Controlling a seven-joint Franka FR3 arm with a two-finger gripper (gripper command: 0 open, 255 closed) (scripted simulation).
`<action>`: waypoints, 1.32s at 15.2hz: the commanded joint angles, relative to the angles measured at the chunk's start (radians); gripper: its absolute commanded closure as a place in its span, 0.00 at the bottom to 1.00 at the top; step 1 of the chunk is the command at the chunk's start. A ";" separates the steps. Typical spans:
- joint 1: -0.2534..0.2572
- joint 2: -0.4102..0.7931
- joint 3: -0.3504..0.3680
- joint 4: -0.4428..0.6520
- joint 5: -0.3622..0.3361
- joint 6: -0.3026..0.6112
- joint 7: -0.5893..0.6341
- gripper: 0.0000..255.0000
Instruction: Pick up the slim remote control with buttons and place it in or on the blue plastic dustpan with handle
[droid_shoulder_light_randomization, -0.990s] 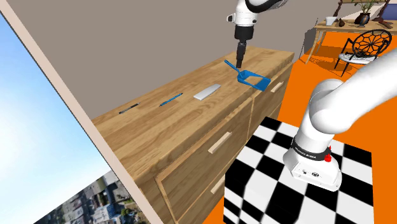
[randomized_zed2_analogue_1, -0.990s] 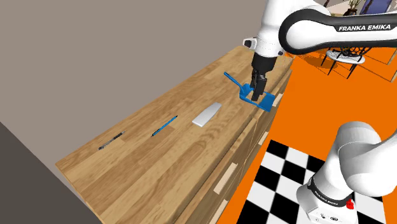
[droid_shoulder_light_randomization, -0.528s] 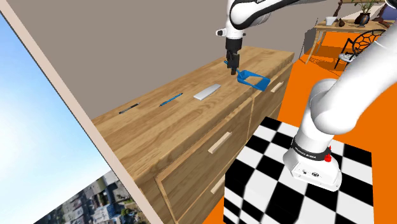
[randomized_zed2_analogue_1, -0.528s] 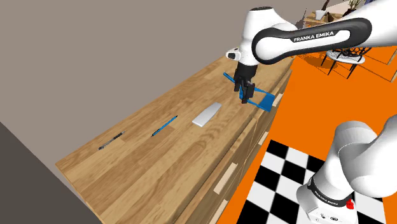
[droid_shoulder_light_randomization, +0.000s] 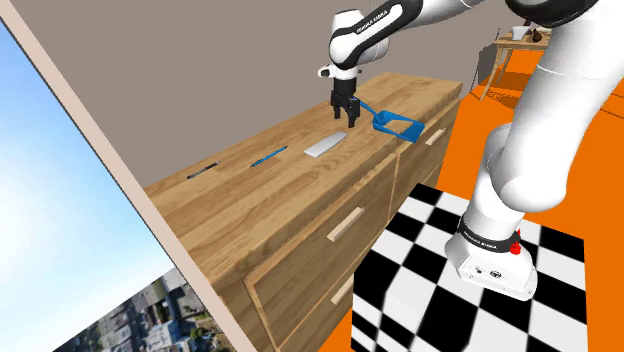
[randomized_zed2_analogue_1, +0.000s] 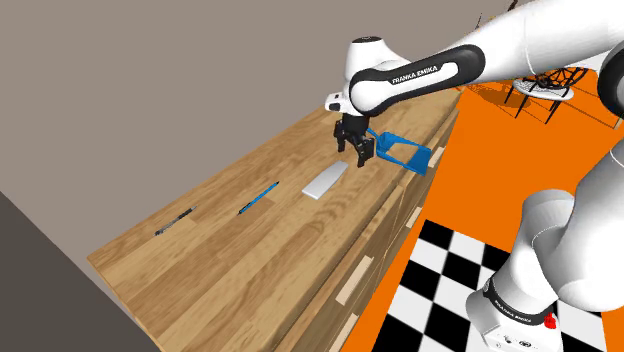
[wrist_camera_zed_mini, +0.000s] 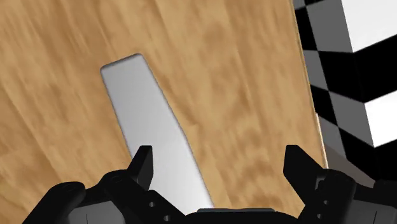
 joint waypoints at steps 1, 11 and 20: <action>0.010 0.092 -0.007 0.047 0.044 0.031 -0.131 0.00; -0.009 0.319 0.034 0.141 0.152 0.130 -0.403 0.00; -0.013 0.339 0.038 0.129 0.166 0.160 -0.412 0.00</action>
